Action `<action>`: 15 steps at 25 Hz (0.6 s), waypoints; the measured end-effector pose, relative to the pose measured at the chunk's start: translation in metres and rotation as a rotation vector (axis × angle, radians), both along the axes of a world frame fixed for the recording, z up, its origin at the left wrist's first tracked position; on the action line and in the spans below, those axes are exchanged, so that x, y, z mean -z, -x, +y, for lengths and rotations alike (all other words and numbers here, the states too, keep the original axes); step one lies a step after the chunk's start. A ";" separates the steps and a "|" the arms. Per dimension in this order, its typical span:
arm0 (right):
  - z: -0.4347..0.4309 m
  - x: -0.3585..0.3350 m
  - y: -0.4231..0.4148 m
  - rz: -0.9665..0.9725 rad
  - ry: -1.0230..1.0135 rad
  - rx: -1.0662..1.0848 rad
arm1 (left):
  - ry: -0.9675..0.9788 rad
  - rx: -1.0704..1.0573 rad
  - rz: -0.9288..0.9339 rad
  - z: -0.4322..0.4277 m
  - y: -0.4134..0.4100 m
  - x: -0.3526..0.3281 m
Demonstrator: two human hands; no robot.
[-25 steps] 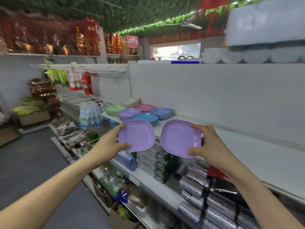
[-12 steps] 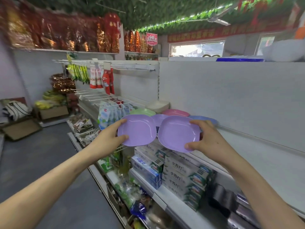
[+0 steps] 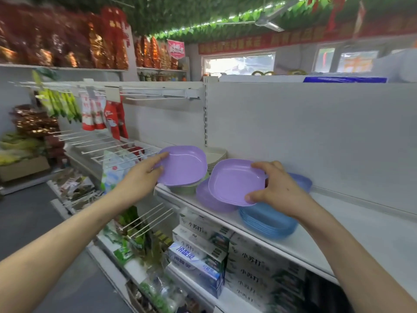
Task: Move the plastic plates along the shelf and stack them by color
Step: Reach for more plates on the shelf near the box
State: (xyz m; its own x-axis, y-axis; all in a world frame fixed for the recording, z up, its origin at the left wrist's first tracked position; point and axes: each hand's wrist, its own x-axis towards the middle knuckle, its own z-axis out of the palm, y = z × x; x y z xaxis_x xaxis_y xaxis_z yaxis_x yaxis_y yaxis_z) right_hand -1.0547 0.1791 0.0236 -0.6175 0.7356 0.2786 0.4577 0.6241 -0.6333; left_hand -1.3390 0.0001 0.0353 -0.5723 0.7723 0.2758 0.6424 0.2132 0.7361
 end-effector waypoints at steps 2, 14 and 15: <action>0.001 0.002 0.013 -0.060 -0.007 0.017 | -0.041 0.042 -0.016 0.023 0.020 0.001; -0.016 0.011 0.079 -0.551 -0.133 0.349 | -0.032 0.500 -0.045 0.128 0.111 0.002; -0.018 0.012 0.080 -0.570 -0.130 0.372 | -0.036 0.526 -0.052 0.130 0.112 0.003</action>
